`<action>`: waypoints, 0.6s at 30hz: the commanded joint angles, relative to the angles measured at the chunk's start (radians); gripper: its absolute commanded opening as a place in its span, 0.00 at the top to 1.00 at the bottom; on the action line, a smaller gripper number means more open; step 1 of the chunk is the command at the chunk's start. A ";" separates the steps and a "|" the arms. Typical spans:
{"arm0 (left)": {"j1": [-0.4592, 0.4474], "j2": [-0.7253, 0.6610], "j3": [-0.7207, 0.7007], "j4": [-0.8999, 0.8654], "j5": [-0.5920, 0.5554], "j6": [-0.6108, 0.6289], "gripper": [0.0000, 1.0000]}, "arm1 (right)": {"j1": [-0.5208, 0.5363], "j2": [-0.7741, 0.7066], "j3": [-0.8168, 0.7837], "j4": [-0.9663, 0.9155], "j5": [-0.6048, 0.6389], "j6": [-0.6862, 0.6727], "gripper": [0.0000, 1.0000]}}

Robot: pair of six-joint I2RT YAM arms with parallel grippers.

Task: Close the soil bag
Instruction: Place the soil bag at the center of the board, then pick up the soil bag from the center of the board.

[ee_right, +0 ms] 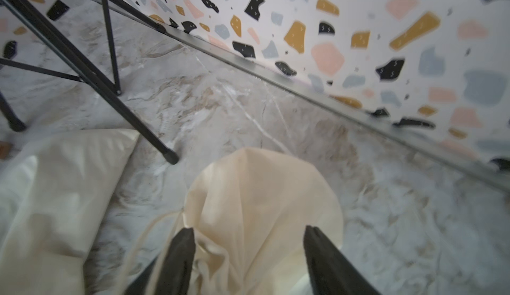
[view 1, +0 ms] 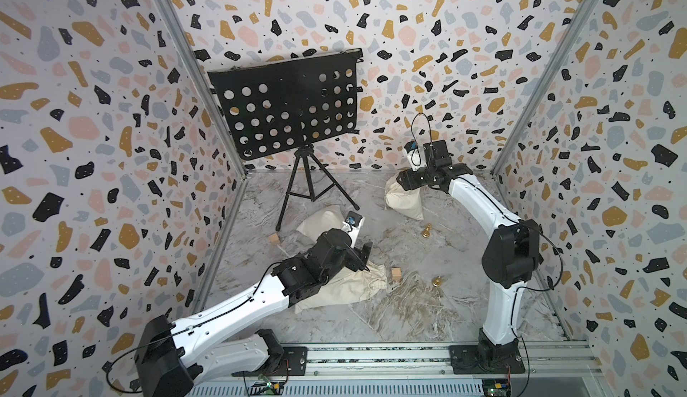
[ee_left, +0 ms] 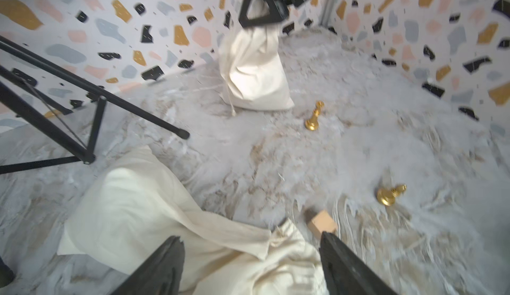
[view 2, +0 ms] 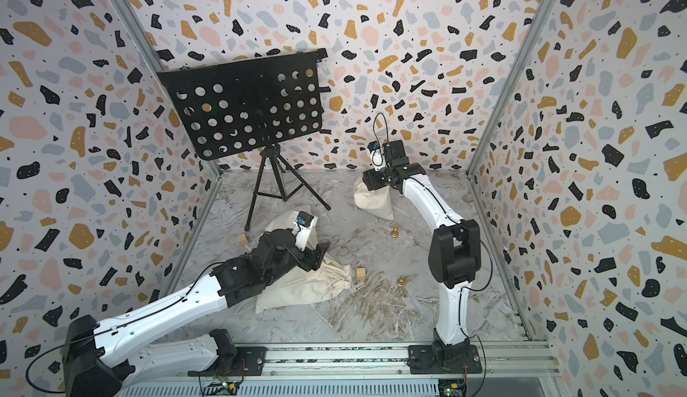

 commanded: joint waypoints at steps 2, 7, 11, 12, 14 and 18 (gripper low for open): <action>-0.069 -0.027 -0.035 -0.160 -0.020 -0.044 0.19 | 0.023 -0.294 -0.155 -0.044 0.064 0.051 0.07; -0.165 0.092 0.019 -0.259 -0.045 -0.038 0.19 | 0.050 -0.563 -0.464 0.018 0.190 0.125 0.00; -0.183 0.220 0.077 -0.284 -0.025 -0.023 0.19 | 0.061 -0.763 -0.681 0.061 0.243 0.170 0.00; -0.184 0.259 0.090 -0.284 -0.018 -0.017 0.19 | 0.064 -0.803 -0.719 0.071 0.248 0.179 0.00; -0.185 0.327 0.123 -0.287 0.001 -0.006 0.19 | 0.066 -0.866 -0.781 0.077 0.254 0.188 0.00; -0.184 0.486 0.188 -0.282 0.047 0.006 0.23 | 0.068 -0.938 -0.864 0.111 0.268 0.190 0.00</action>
